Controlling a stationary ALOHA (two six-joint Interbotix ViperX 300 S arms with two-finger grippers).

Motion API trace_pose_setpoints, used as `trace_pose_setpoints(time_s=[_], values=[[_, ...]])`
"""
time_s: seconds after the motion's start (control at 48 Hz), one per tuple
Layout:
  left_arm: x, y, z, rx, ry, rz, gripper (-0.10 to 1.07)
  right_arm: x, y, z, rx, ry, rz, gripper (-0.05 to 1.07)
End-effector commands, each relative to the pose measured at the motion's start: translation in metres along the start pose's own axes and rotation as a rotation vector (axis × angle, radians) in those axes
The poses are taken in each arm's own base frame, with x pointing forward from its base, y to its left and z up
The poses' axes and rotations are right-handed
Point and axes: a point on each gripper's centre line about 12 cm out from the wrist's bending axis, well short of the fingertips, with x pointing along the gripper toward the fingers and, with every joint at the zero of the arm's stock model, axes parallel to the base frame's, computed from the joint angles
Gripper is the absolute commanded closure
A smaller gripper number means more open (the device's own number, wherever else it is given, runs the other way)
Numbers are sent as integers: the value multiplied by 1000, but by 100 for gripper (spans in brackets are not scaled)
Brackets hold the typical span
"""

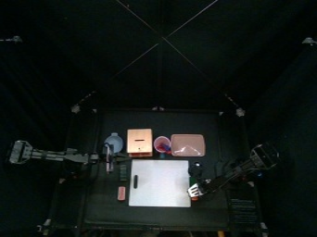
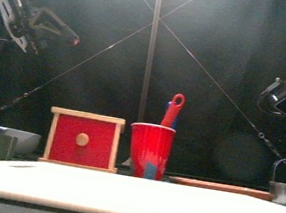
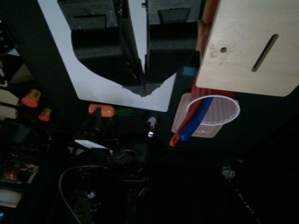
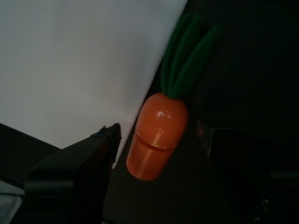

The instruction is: Pick up carrot and break apart carrot

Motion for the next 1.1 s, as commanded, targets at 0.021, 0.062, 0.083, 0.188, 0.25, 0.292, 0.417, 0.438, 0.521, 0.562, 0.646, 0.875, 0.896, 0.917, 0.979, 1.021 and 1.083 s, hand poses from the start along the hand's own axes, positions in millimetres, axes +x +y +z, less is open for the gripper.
trace_pose_setpoints(time_s=[0.021, 0.062, 0.083, 0.188, 0.25, 0.292, 0.417, 0.438, 0.521, 0.562, 0.646, 0.875, 0.896, 0.917, 0.979, 1.021, 1.083], values=[[1, 1, 3, -9, -11, 8, 53, -8, 10, -2, 16, 16, 48, 3], [1, 2, 2, -13, -8, 11, 53, -9, 12, -3, 27, 24, 56, 3], [1, 2, 1, -15, -7, 12, 53, -10, 14, -4, 32, 28, 58, 3], [0, 3, 0, -31, -2, 22, 53, -8, 16, -9, 57, 53, 50, 3], [0, 3, 0, -36, -2, 25, 53, -8, 16, -14, 74, 73, 44, 3], [0, 4, 0, -38, -2, 26, 53, -7, 16, -17, 84, 86, 40, 3], [0, 4, 0, -38, -2, 26, 53, -3, 19, -23, 108, 110, 19, 3], [0, 4, 0, -38, -2, 27, 53, -1, 20, -24, 110, 112, 14, 3], [0, 4, 0, -38, -2, 26, 53, 3, 25, -25, 114, 114, 5, 4], [0, 4, 0, -38, -2, 26, 53, 4, 27, -26, 112, 114, 4, 4], [0, 3, 1, -38, -4, 26, 53, 7, 28, -29, 107, 115, -7, 5], [0, 5, 0, -38, -3, 32, 53, 10, 28, -32, 107, 120, -17, 18], [0, 5, 0, -38, -3, 32, 53, 10, 28, -32, 107, 121, -17, 19], [0, 5, 0, -38, -3, 32, 53, 10, 28, -32, 107, 121, -17, 21], [0, 5, 0, -38, -3, 32, 53, 10, 27, -32, 104, 121, -17, 28], [0, 5, 0, -38, -3, 32, 53, 10, 26, -32, 101, 118, -21, 32], [0, 5, 0, -38, -3, 34, 53, 10, 26, -30, 100, 114, -25, 37]])
